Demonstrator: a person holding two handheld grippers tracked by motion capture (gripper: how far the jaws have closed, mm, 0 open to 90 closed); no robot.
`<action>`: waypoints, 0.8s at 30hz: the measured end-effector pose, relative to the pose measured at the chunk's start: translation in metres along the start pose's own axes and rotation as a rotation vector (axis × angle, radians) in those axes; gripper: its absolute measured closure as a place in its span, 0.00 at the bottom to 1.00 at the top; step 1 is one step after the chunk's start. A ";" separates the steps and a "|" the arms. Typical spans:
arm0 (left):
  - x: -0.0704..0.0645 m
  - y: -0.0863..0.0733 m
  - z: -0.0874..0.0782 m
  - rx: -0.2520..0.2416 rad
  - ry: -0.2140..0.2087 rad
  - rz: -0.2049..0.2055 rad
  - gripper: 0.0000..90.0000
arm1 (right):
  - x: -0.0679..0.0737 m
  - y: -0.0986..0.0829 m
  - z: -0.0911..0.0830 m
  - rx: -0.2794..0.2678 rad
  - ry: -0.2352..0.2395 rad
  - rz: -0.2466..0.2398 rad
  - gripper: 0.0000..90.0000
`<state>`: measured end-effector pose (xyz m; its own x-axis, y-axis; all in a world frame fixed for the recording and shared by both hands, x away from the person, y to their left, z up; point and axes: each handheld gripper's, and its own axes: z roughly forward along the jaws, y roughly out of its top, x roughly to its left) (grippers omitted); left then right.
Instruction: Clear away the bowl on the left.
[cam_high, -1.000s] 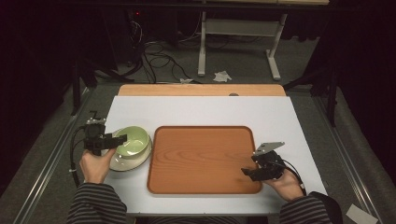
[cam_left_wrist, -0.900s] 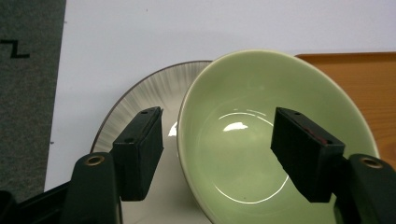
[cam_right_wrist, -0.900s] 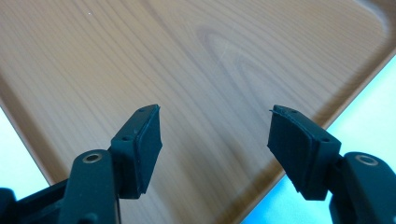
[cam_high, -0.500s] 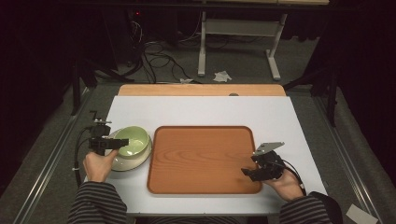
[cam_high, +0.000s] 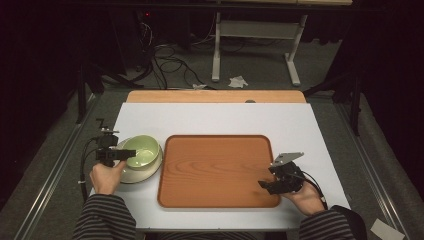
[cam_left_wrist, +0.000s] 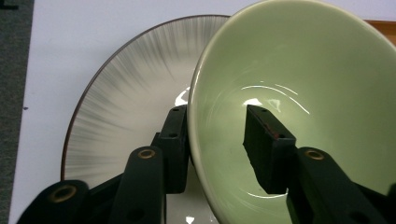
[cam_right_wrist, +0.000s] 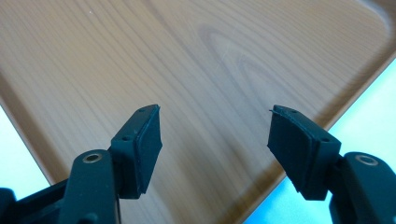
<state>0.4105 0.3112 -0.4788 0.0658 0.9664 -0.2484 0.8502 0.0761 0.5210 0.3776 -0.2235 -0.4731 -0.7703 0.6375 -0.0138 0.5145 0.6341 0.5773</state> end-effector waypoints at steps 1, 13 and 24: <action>0.000 0.000 0.000 0.000 0.000 0.000 0.70 | 0.000 0.000 0.000 0.000 0.000 0.000 0.40; 0.005 0.000 0.002 0.017 -0.015 -0.025 0.84 | 0.000 0.000 0.000 0.003 -0.001 0.002 0.40; 0.007 0.001 0.002 0.016 -0.031 -0.043 0.92 | 0.001 0.000 0.000 0.008 -0.001 0.002 0.40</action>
<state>0.4123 0.3176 -0.4816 0.0451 0.9542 -0.2957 0.8610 0.1130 0.4960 0.3770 -0.2224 -0.4732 -0.7688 0.6394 -0.0130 0.5193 0.6360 0.5708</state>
